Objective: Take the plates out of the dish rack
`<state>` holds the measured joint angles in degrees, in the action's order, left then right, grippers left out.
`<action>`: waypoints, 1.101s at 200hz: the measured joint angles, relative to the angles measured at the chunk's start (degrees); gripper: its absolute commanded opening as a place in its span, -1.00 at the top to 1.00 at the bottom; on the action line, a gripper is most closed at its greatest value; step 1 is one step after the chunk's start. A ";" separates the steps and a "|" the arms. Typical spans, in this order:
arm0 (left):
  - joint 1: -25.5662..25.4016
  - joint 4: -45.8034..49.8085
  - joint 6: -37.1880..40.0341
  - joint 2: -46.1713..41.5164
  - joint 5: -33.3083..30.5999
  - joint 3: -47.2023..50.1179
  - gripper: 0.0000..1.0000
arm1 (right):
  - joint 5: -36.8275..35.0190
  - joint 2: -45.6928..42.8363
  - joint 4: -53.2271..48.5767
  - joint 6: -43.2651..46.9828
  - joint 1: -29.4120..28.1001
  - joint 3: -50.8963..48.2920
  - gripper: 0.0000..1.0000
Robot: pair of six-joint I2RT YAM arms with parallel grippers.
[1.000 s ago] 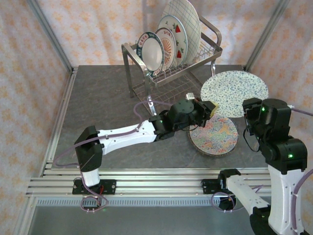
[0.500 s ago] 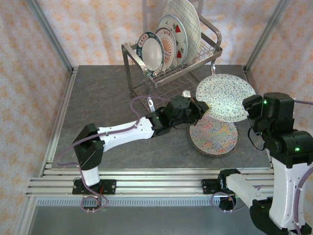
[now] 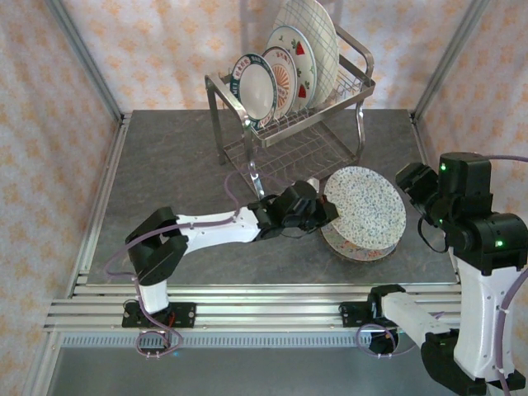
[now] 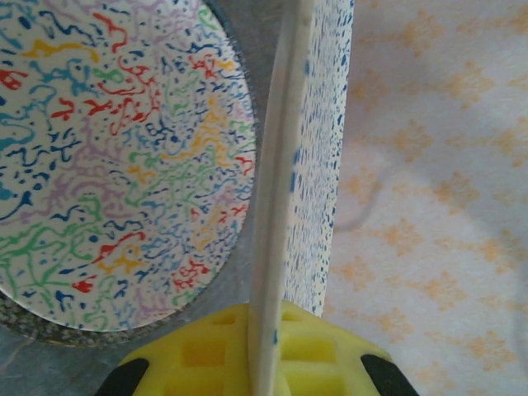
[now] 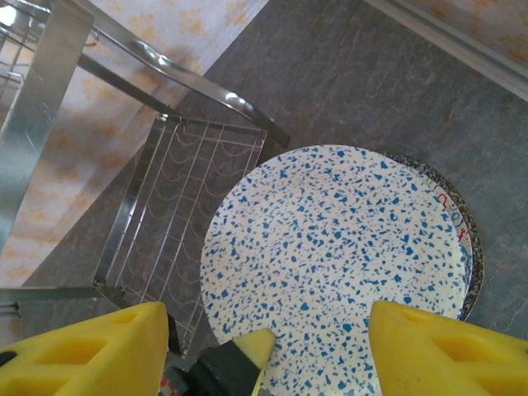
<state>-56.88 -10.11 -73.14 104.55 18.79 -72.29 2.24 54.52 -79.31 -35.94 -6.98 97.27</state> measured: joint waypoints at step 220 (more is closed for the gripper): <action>0.70 -11.61 -0.48 10.51 2.03 2.40 1.00 | 3.61 -0.98 1.44 0.70 0.00 -5.86 -0.30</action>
<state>-56.18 -21.71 -73.63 115.07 20.82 -69.89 5.85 53.54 -77.87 -35.24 -6.98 91.42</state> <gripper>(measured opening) 0.058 0.648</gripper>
